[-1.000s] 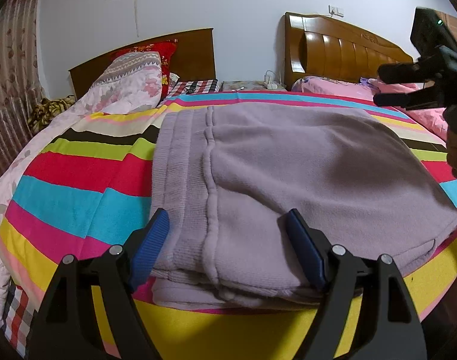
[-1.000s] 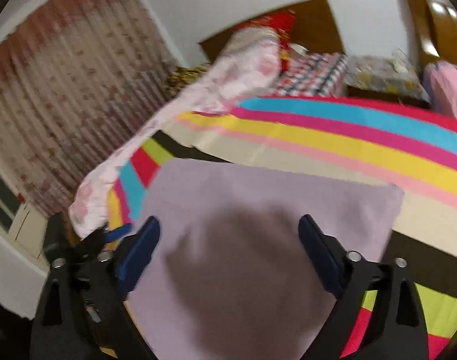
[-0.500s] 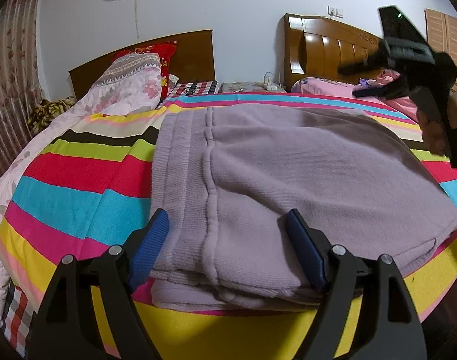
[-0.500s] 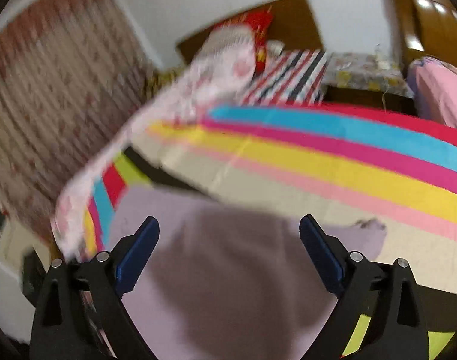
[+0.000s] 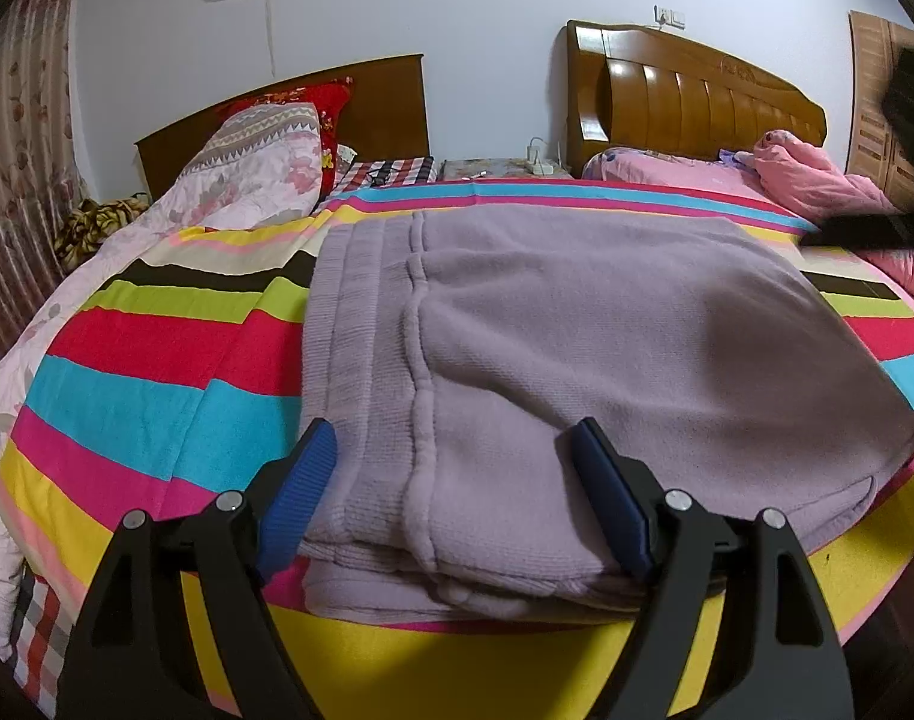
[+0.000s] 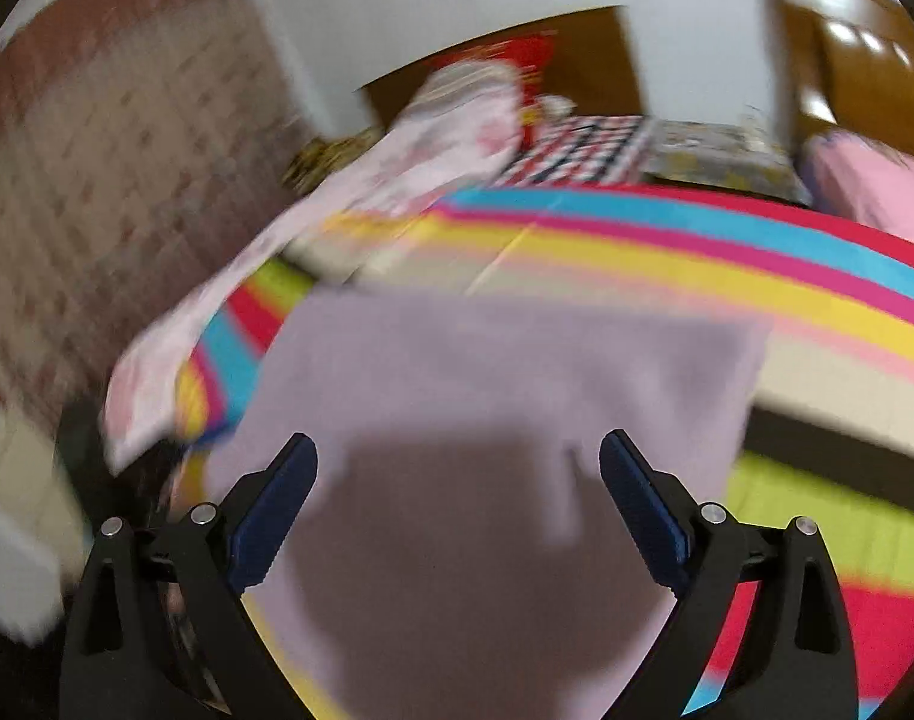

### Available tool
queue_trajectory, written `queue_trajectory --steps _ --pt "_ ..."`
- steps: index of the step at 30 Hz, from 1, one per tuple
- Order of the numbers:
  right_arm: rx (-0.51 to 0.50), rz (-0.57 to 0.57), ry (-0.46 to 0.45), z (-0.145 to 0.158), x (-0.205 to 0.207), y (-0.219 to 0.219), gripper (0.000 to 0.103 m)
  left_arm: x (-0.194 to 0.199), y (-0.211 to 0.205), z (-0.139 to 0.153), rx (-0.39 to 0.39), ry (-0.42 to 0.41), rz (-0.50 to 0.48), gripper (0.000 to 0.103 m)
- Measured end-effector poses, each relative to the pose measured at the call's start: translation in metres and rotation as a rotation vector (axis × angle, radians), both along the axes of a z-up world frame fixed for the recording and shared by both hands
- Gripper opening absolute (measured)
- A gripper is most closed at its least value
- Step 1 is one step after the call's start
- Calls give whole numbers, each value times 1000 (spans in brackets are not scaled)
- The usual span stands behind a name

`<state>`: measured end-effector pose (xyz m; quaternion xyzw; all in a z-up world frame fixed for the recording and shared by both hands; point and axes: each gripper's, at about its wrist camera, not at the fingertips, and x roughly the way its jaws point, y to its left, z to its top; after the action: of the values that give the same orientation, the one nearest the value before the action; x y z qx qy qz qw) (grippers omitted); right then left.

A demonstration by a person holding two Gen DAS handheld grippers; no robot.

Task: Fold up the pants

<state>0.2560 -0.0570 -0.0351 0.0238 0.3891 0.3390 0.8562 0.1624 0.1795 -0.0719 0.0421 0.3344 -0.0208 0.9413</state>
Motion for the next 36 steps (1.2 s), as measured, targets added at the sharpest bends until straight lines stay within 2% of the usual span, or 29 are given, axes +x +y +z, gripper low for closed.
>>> queue_trajectory --steps 2,4,5,6,8,11,13,15,17,20,23,26,29,33,36 --pt "-94 36 -10 -16 -37 11 93 1 -1 0 4 6 2 80" --pt "-220 14 -38 -34 -65 19 93 1 -2 0 7 8 5 81" --pt "-242 10 -87 -34 -76 20 94 1 -3 0 11 7 8 81" --pt "-246 10 -92 -34 -79 19 94 1 -3 0 11 6 10 81" --pt "-223 -11 -67 -27 -84 12 94 2 -4 0 11 6 12 81" --pt "-117 -7 -44 -19 -87 3 97 2 -3 0 10 3 12 81" --pt "-137 2 3 -33 -83 8 98 2 -4 0 10 -2 16 81" --pt "-189 -2 -66 -37 -90 15 99 1 -5 0 12 -5 20 81" --pt "-218 -12 -75 -34 -93 24 99 2 -4 -1 12 -7 20 81" --pt "-144 -63 -62 -29 -92 17 99 1 -4 -2 10 -12 21 81" --pt "-138 -86 -54 -41 -94 18 99 0 -3 -2 9 -12 22 81" --pt "-154 -82 -48 -35 -97 19 99 0 -4 -2 9 -7 23 81" --pt "-76 -75 -20 -34 -97 7 99 -1 -5 -2 9 -7 24 81" --pt "30 -64 -28 -45 -96 -6 99 0 -3 -2 5 -13 28 81" --pt "-6 -62 -47 -45 -98 -1 99 0 -3 -2 6 -14 29 81"
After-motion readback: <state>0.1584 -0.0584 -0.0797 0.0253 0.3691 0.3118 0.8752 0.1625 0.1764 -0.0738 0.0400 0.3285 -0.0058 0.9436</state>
